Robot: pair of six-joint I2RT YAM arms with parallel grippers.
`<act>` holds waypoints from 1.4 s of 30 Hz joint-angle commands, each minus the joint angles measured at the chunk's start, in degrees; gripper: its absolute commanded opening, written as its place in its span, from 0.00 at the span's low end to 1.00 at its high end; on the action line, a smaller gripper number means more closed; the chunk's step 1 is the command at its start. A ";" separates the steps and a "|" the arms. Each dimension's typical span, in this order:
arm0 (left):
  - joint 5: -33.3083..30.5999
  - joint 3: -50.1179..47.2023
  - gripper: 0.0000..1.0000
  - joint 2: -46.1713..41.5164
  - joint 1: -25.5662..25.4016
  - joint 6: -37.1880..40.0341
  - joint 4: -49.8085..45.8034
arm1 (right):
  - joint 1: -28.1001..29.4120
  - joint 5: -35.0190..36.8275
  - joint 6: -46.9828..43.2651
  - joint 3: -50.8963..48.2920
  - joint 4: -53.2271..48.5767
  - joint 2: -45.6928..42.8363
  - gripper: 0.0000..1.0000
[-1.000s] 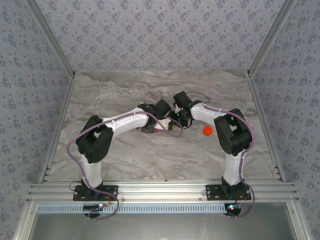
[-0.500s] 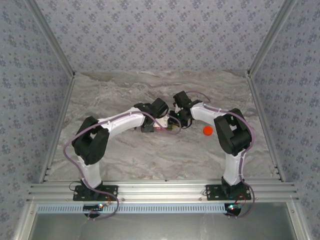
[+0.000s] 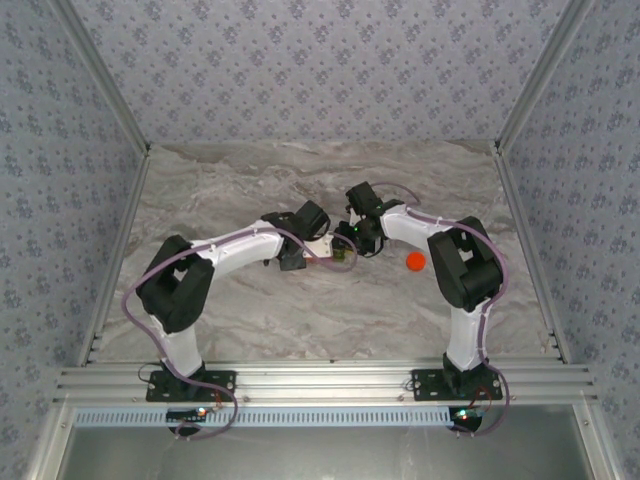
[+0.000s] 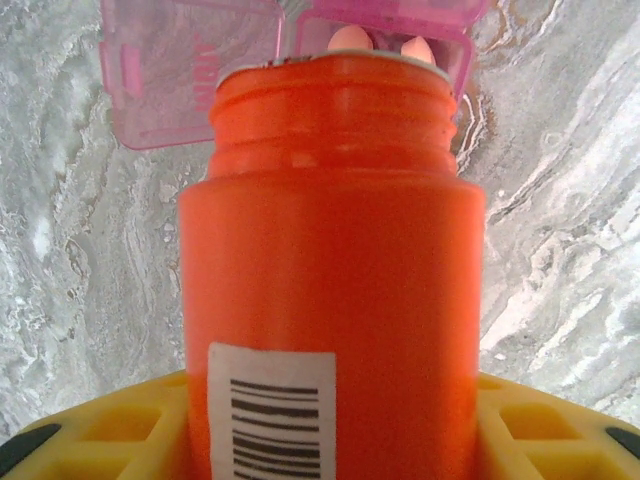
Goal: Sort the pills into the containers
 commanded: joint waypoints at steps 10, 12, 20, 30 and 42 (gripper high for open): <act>5.04 -3.30 0.00 -5.99 1.78 -3.95 5.04 | 0.78 2.32 -0.39 1.22 -3.98 0.85 0.40; 5.58 -4.26 0.00 -6.70 1.94 -4.51 5.94 | 0.77 2.41 -0.40 1.47 -4.33 0.75 0.41; 8.31 -8.56 0.00 -9.19 2.86 -7.53 10.90 | 0.83 2.95 -0.66 2.54 -5.64 0.16 0.47; 12.18 -12.47 0.00 -13.45 5.03 -11.29 17.52 | 1.00 3.53 -0.58 5.19 -7.89 -1.55 0.56; 18.32 -17.81 0.00 -19.51 6.60 -18.50 28.82 | -2.23 6.82 -1.48 6.44 -15.26 -7.34 0.63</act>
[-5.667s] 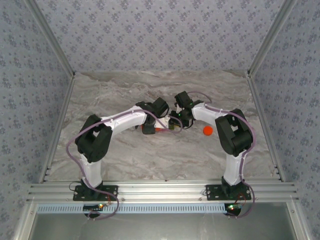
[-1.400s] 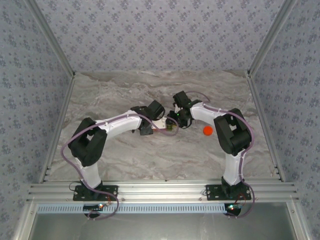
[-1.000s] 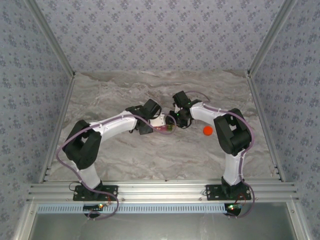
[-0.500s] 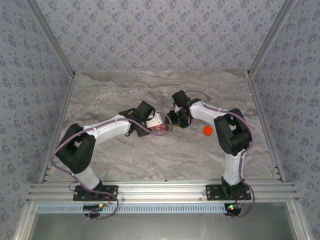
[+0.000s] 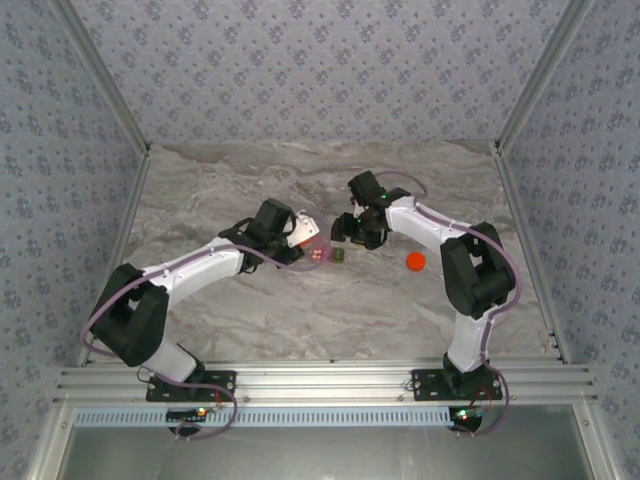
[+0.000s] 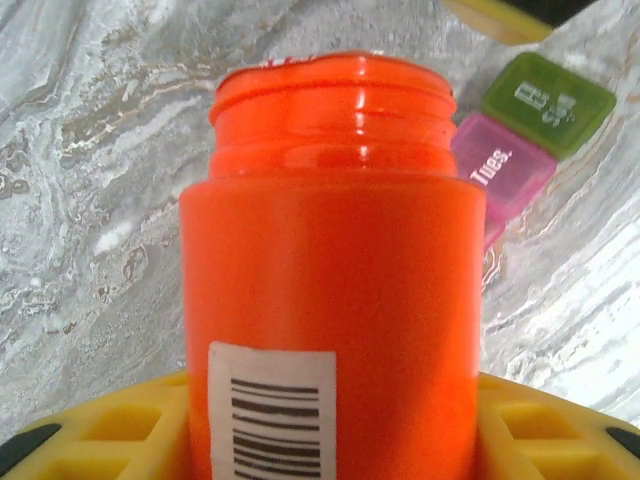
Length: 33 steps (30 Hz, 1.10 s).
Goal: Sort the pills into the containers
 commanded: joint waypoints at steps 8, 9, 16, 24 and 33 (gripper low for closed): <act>7.59 -4.71 0.00 -6.00 1.52 -9.13 17.62 | -8.28 7.57 -4.52 -3.75 -8.95 -8.56 0.67; 8.14 -5.01 0.00 -6.45 1.63 -9.92 19.22 | -9.48 8.43 -5.00 -4.69 -9.56 -9.51 0.67; 13.49 -5.38 0.00 -9.05 2.46 -14.29 27.72 | -18.27 11.82 -8.97 -11.06 -12.75 -14.67 0.72; 21.99 -4.24 0.00 -9.59 4.32 -20.50 35.58 | -20.56 13.69 -12.96 -12.72 -14.40 -12.71 0.77; 29.57 -5.54 0.00 -8.39 6.46 -29.18 45.82 | -20.01 12.89 -13.67 -12.65 -11.44 -7.48 0.71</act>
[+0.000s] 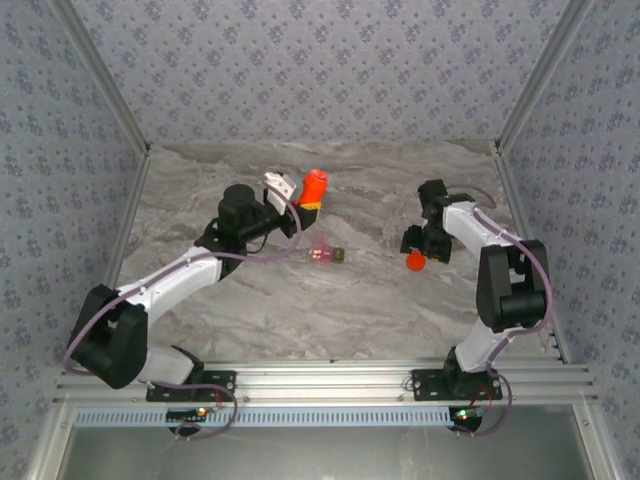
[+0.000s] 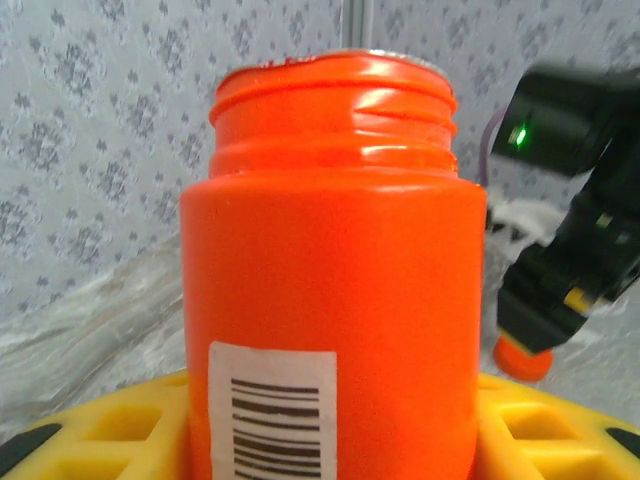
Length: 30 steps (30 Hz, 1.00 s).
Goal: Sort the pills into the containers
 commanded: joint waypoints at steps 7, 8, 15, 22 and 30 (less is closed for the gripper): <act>6.00 -0.25 0.00 0.26 0.63 -7.13 10.64 | 0.56 0.05 -1.39 -0.05 1.56 4.76 0.66; 6.17 -0.45 0.00 0.34 0.71 -7.58 11.44 | 0.59 0.11 -1.39 -0.02 1.67 5.02 0.65; 7.13 -0.10 0.00 0.90 0.74 -8.45 11.88 | 1.26 -0.05 -1.39 -0.37 2.48 6.52 0.65; 7.34 -0.23 0.00 1.28 0.73 -8.66 11.88 | 1.45 -0.40 -1.39 -0.63 2.57 6.84 0.54; 7.76 -0.55 0.00 1.98 0.79 -7.18 11.17 | 1.70 -0.71 -1.17 1.63 0.93 2.44 0.43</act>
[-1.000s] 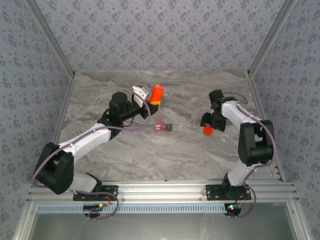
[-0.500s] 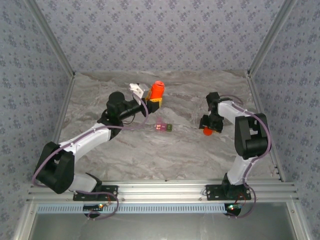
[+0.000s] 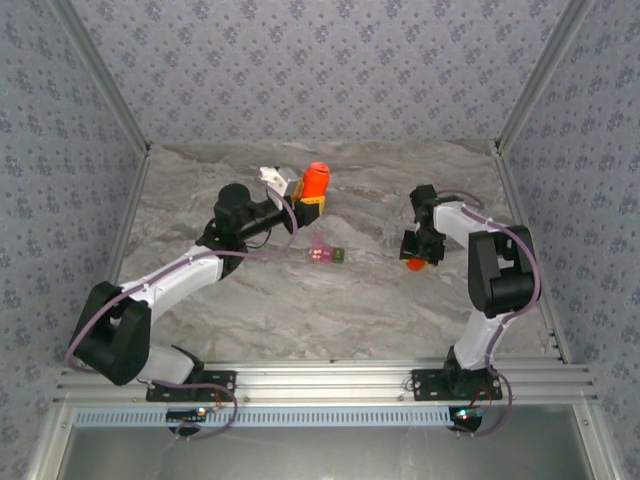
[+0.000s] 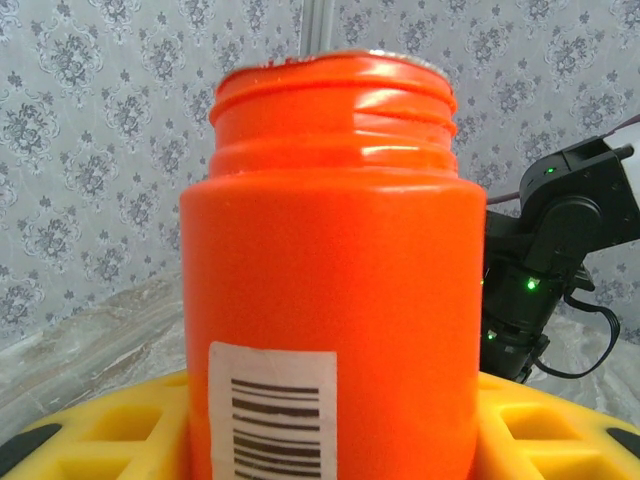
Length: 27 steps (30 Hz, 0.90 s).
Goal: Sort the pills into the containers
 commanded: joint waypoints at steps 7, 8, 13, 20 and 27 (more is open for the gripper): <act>2.36 -1.69 0.00 2.62 0.39 5.89 3.74 | 4.07 -5.20 1.55 16.39 -9.51 -11.58 0.42; 2.61 -1.55 0.00 2.95 0.36 6.48 3.36 | 4.51 -6.76 1.40 19.47 -10.48 -12.22 0.42; 6.60 -2.15 0.00 4.12 -0.07 12.26 3.49 | 5.45 -16.71 0.87 29.13 -11.71 -14.97 0.42; 5.86 -1.68 0.00 4.28 -3.40 17.18 1.68 | 7.11 -28.78 -1.89 37.88 -12.32 -13.76 0.42; 4.81 -1.64 0.00 4.79 -6.41 17.99 1.91 | 9.25 -33.40 -7.59 42.44 -18.40 -12.80 0.42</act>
